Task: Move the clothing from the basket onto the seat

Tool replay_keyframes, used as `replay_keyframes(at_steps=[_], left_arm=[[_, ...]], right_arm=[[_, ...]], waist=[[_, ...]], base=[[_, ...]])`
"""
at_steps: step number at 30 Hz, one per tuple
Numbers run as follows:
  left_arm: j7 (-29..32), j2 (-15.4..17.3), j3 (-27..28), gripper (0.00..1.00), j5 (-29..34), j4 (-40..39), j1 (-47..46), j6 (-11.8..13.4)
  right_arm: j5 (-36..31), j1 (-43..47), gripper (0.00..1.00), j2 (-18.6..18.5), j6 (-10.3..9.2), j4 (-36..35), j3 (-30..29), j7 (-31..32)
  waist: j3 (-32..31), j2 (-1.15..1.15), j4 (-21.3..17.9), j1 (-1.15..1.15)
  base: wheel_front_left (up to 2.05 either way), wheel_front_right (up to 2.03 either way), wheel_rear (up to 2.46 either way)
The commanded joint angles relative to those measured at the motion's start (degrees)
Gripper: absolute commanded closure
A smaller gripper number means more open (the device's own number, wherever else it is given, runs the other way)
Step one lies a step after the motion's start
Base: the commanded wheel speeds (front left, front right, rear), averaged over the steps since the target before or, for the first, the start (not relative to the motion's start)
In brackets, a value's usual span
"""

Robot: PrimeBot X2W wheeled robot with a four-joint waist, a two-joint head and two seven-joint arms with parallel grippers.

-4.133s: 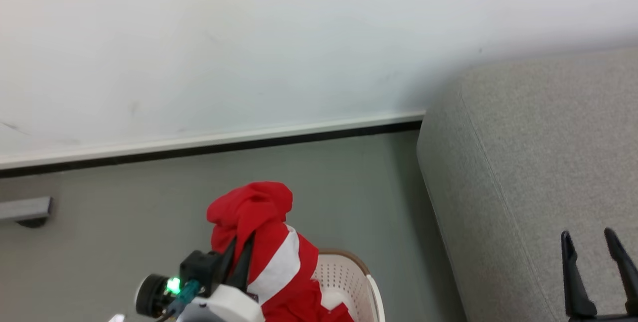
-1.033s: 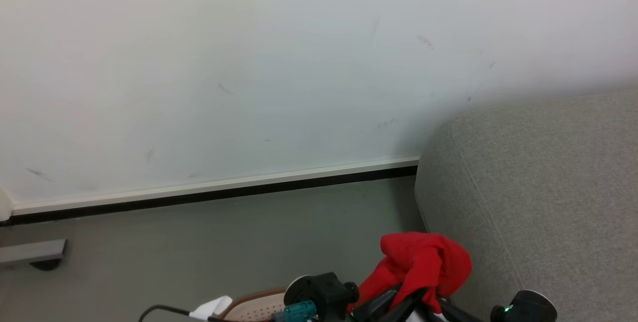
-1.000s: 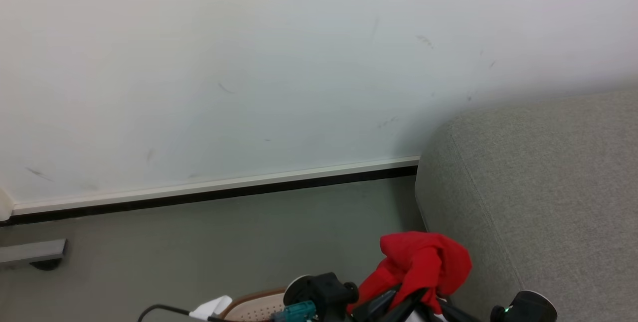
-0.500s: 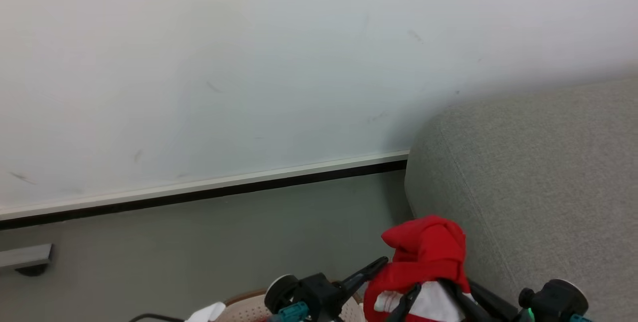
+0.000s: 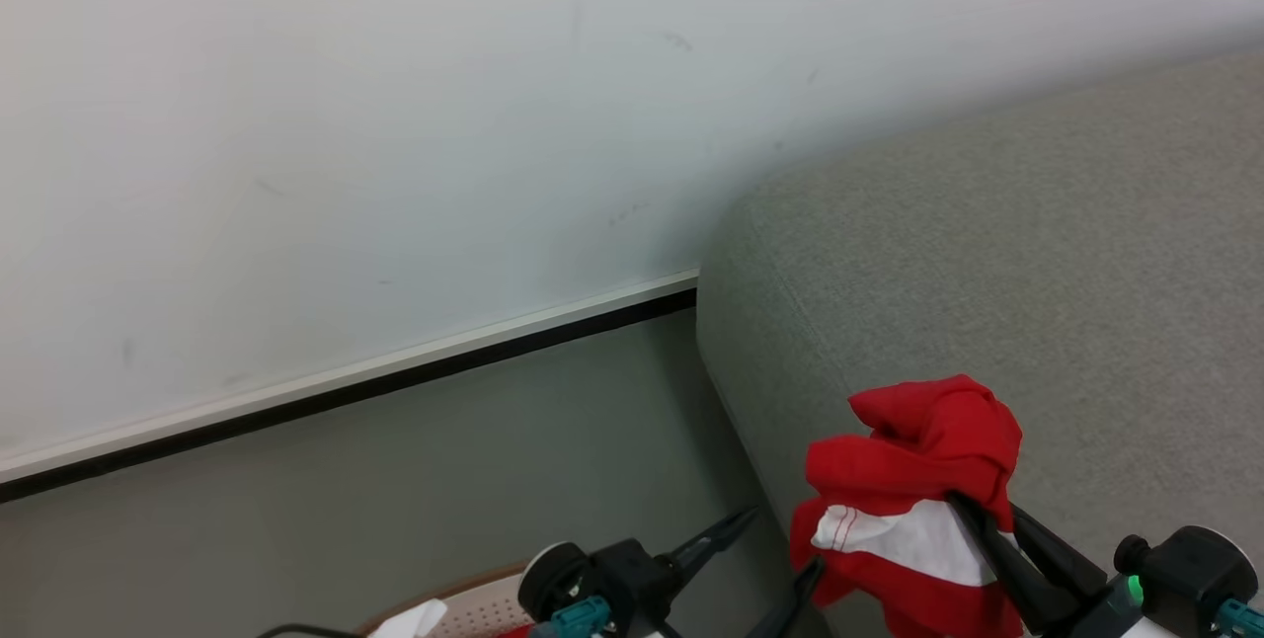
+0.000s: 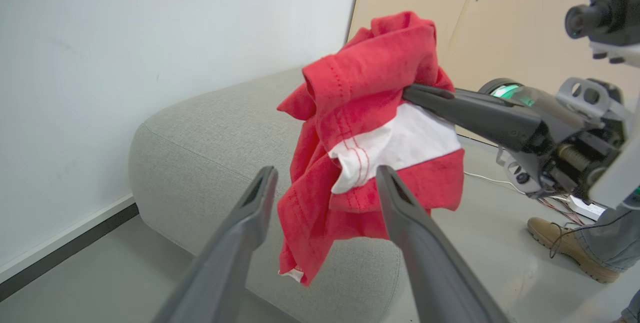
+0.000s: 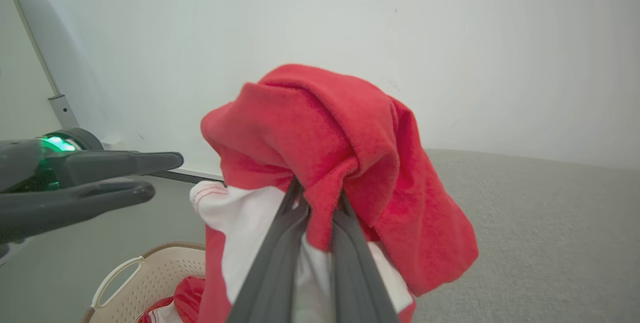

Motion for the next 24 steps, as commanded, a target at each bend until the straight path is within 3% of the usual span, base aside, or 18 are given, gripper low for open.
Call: replay_keyframes(at_steps=[1,12,19,24], left_arm=[[0.0,0.1,0.3,0.0,0.6,0.1,0.1,-0.3],[0.0,-0.9,1.1,0.0,2.0,1.2,-0.7,-1.1],[0.0,-1.4,1.2,0.0,2.7,1.8,-1.7,-1.7],[0.4,-1.4,1.1,0.0,3.8,2.7,-5.9,-1.8]], right_arm=[[-0.5,0.8,1.0,-0.1,-0.17,-0.3,-0.6,0.0],[-1.3,1.8,1.0,0.3,-0.17,-1.0,-3.2,0.0],[-1.6,1.5,1.0,0.7,-0.18,-1.0,-6.2,0.0],[-3.8,-1.0,1.0,2.5,-0.18,-1.4,-12.0,0.0]], waist=[[0.7,0.0,-2.0,0.0],[2.2,0.0,-6.4,0.0],[3.7,0.0,-6.0,0.0],[9.7,0.0,-4.2,0.0]], base=[[0.0,0.0,0.0],[0.0,0.0,0.0],[0.0,0.0,0.0],[0.0,0.0,0.0]])
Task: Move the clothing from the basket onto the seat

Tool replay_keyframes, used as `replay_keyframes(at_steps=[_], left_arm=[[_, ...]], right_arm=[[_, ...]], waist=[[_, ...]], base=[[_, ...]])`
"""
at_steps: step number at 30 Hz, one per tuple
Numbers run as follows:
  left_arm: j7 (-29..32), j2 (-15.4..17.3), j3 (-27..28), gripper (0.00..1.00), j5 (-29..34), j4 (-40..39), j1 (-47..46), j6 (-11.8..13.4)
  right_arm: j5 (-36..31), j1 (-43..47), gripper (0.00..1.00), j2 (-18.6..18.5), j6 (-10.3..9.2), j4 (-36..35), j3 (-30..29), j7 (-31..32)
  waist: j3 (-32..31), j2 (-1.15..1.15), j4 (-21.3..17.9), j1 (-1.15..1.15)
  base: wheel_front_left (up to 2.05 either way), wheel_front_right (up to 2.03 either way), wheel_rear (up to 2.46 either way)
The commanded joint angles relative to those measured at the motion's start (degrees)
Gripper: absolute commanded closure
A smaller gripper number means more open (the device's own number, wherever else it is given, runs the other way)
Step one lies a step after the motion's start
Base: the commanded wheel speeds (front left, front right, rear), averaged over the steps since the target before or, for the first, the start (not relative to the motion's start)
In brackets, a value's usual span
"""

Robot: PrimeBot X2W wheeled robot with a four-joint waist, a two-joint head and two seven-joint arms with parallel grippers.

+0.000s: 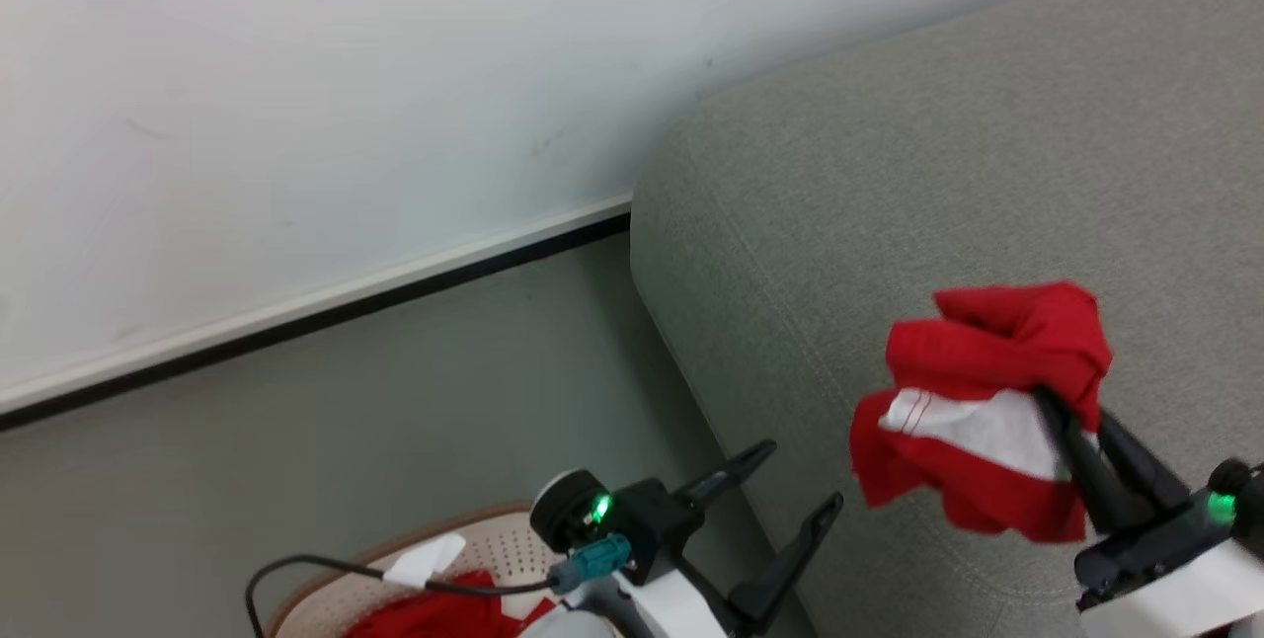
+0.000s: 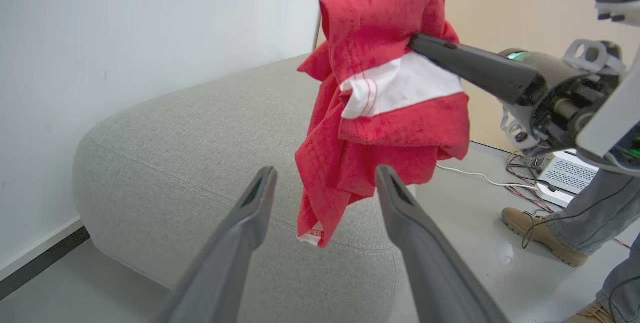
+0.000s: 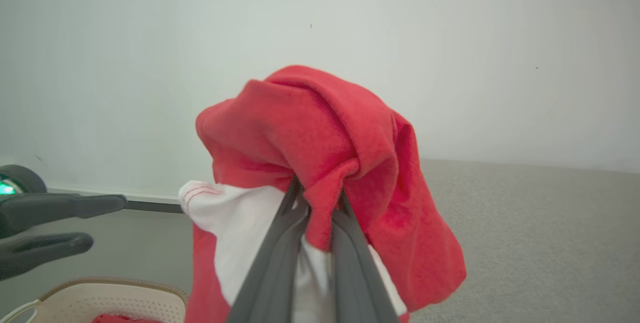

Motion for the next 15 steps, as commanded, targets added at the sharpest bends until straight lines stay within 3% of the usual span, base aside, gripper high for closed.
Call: replay_keyframes(at_steps=[1,10,15], left_arm=[[0.2,0.3,0.2,0.0,0.7,0.6,-1.8,-0.2],[1.5,-0.4,0.6,0.0,3.9,2.5,-13.6,0.1],[1.0,-1.1,1.1,0.0,5.6,3.1,-18.6,1.3]], right_arm=[[-1.3,-1.9,1.0,0.9,-0.18,-0.1,-1.8,0.0],[-5.5,-15.3,1.0,2.9,-0.18,7.2,-15.8,0.0],[-6.6,-25.0,1.0,0.6,-0.18,14.9,-22.5,0.0]], waist=[[4.1,0.0,1.6,0.0],[18.3,0.0,7.4,0.0],[25.1,0.0,11.5,0.0]], base=[[0.0,0.0,0.0],[0.0,0.0,0.0],[0.0,0.0,0.0]])
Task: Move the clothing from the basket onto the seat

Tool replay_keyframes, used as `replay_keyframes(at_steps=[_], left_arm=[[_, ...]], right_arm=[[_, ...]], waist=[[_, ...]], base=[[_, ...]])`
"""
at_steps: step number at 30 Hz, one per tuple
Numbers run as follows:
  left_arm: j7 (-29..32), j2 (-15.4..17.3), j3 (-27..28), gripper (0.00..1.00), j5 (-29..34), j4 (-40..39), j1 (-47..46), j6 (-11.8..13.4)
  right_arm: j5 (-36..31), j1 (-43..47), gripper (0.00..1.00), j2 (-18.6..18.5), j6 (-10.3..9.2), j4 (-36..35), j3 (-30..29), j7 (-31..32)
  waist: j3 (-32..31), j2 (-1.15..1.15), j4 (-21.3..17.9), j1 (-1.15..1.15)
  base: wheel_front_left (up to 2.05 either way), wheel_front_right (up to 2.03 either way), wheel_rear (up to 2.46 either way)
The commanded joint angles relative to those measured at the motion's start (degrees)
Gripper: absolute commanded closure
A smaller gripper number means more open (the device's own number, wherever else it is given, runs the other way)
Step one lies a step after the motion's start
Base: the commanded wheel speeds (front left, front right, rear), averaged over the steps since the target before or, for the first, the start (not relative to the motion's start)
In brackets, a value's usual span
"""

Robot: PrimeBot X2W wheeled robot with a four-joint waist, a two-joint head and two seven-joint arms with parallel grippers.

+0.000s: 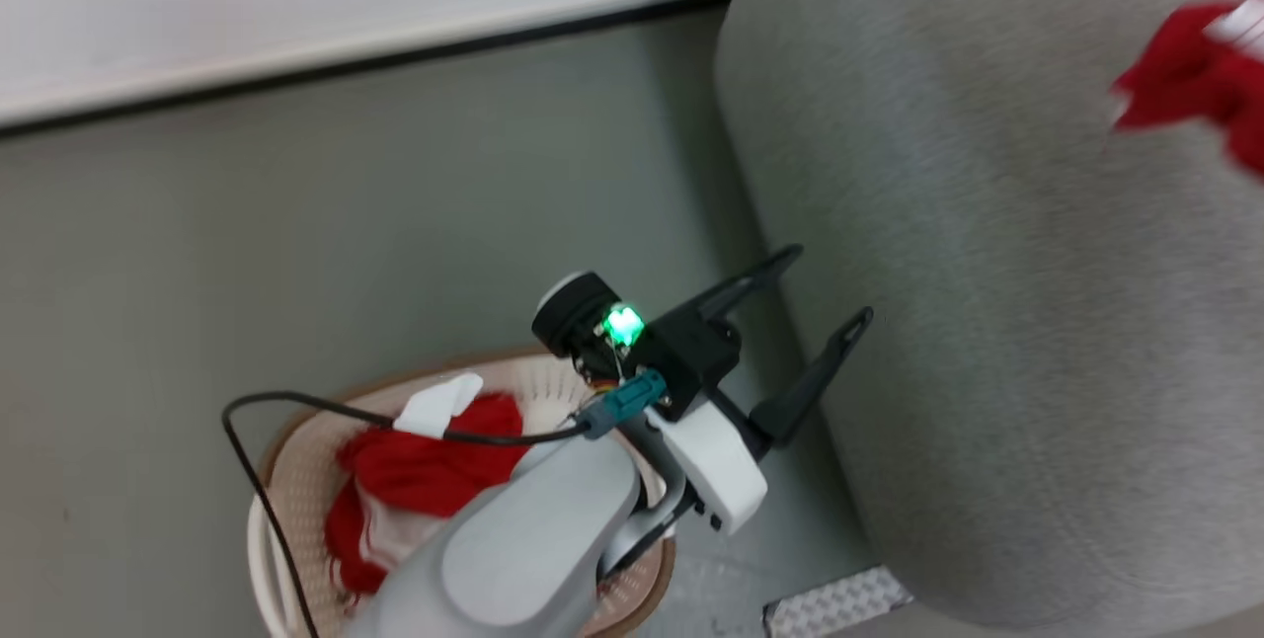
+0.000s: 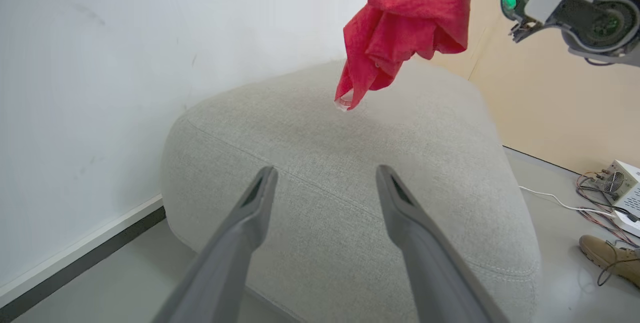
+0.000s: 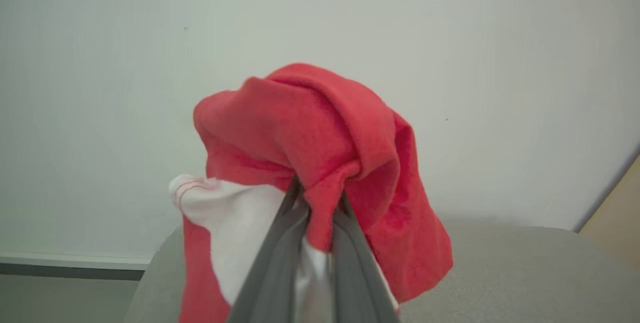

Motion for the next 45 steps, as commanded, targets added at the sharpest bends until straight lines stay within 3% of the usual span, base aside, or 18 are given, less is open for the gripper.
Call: replay_keyframes(at_steps=[1,7,16,24,25,26,27,36,45], left_arm=[[-0.4,-0.1,0.2,0.0,1.1,0.2,-1.5,0.4],[-0.8,-0.4,0.6,0.0,2.4,-0.2,-4.9,2.3],[-1.4,-0.8,1.2,0.0,2.3,-1.8,-6.1,5.2],[-1.6,-1.0,0.9,0.0,1.7,-2.0,-5.5,6.5],[-1.6,-1.0,1.1,0.0,1.6,-2.0,-5.4,6.5],[-1.5,-1.1,1.3,0.0,1.3,-2.2,-5.2,6.7],[-1.5,-1.1,1.5,0.0,1.3,-2.4,-5.0,6.8],[-1.5,-1.0,4.2,0.0,0.3,-3.0,-0.7,6.3],[-1.5,0.4,10.2,0.0,0.0,-2.3,8.6,6.6]], right_arm=[[-0.9,-3.1,1.0,-1.4,-0.16,2.3,-1.0,0.0],[2.3,-15.3,1.0,-6.0,-0.16,13.9,-3.9,0.0],[5.9,-28.0,1.0,-10.7,-0.16,27.4,-3.7,0.0],[7.4,-30.9,1.0,-8.3,-0.16,36.6,-1.6,0.0],[7.5,-30.5,0.82,-7.9,-0.16,36.9,-1.2,0.0],[7.5,-30.1,0.51,-7.9,-0.16,36.9,-0.7,0.0],[7.7,-29.5,0.0,-7.7,-0.16,37.1,-0.3,0.0],[9.6,-23.2,0.0,-7.6,-0.17,34.4,4.3,0.0],[7.1,-9.5,0.0,-6.0,-0.17,23.1,4.4,0.0]], waist=[[7.1,0.0,5.7,-0.01],[12.8,0.0,10.1,-0.01],[17.4,0.0,14.0,-0.01],[18.6,0.0,15.1,-0.01],[18.3,0.0,15.0,-0.01],[17.9,0.0,14.9,-0.01],[17.5,0.0,14.7,-0.01],[9.8,0.0,13.1,-0.01],[-1.9,0.0,12.4,-0.01]], base=[[0.0,0.0,0.0],[0.0,0.0,0.0],[0.0,0.0,0.0],[0.0,0.0,0.0],[0.0,0.0,0.0],[0.0,0.0,0.0],[0.0,0.0,0.0],[0.0,0.0,0.0],[0.0,0.0,0.0]])
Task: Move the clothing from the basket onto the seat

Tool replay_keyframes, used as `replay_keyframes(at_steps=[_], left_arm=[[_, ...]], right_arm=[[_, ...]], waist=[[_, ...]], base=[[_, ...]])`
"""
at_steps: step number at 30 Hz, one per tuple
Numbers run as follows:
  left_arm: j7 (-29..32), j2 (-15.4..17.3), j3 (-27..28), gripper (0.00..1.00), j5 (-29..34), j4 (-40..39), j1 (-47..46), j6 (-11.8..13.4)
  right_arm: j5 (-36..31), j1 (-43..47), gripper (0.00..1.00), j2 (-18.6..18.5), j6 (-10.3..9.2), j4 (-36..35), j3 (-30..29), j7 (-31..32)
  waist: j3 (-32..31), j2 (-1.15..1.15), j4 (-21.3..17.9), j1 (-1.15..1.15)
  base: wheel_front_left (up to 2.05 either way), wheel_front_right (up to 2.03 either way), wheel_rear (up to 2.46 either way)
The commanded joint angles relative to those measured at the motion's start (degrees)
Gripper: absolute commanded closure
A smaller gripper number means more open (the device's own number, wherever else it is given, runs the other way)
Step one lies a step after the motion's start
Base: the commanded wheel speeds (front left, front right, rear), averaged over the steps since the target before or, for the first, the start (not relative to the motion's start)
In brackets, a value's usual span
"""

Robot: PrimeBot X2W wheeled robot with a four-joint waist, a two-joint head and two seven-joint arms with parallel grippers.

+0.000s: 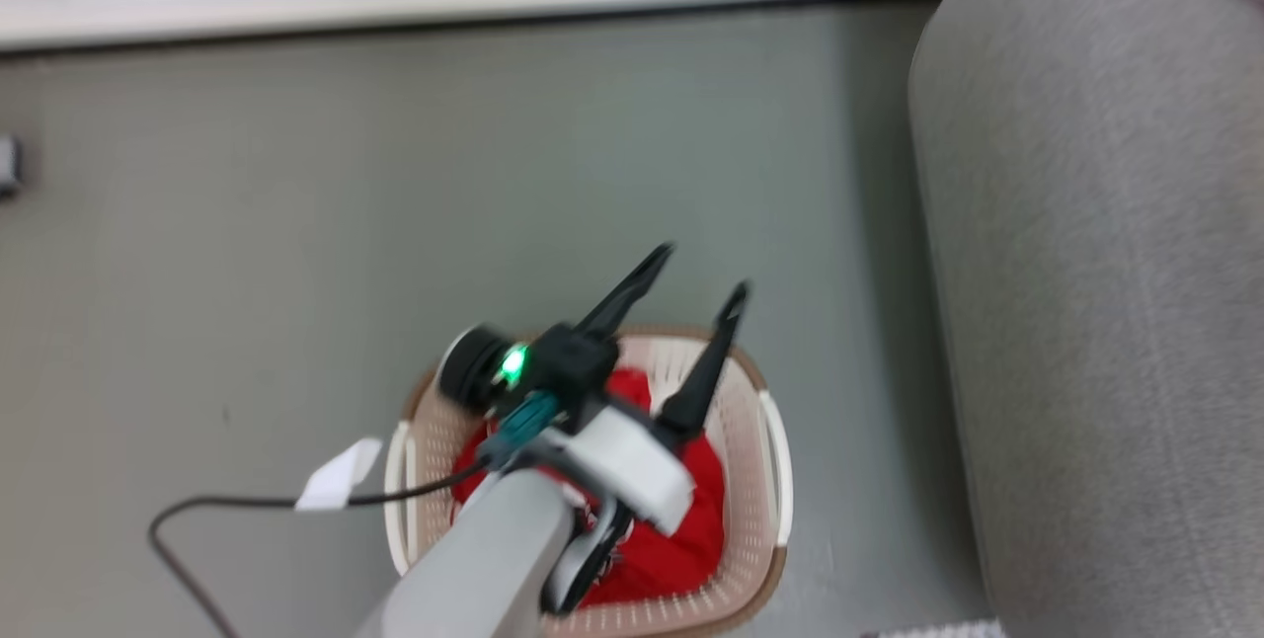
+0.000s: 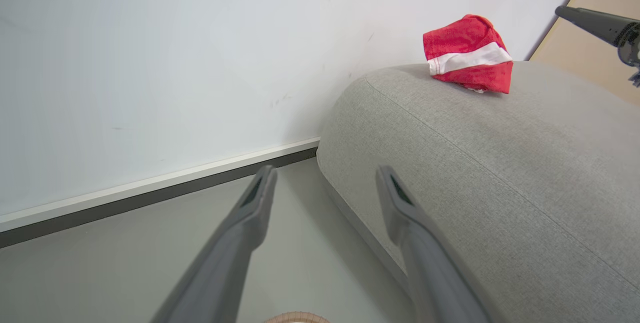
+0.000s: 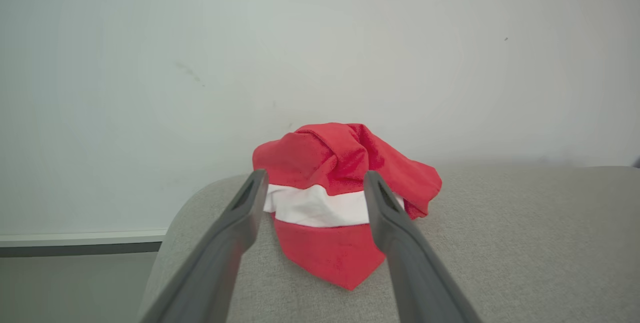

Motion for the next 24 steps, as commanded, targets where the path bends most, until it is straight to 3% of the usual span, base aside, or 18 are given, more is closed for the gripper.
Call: replay_keyframes(at_steps=[1,13,24], left_arm=[[0.0,0.5,0.7,0.0,-0.2,0.2,1.8,0.1],[0.0,3.5,11.4,0.0,1.2,-0.9,17.8,2.1],[0.0,3.3,20.7,0.0,3.2,-2.5,29.2,1.9]], right_arm=[[-0.7,2.7,0.0,0.5,-0.17,-1.3,-0.4,0.0],[-8.8,27.5,0.0,9.7,-0.16,-18.2,-7.0,0.0],[-15.2,43.2,0.0,20.2,-0.16,-25.2,-7.3,0.1]], waist=[[-5.0,0.0,-0.1,0.01],[-19.1,0.0,3.0,0.01],[-27.1,0.0,6.6,0.01]], base=[[0.0,0.0,0.0],[0.0,0.0,0.0],[0.0,0.0,0.0]])
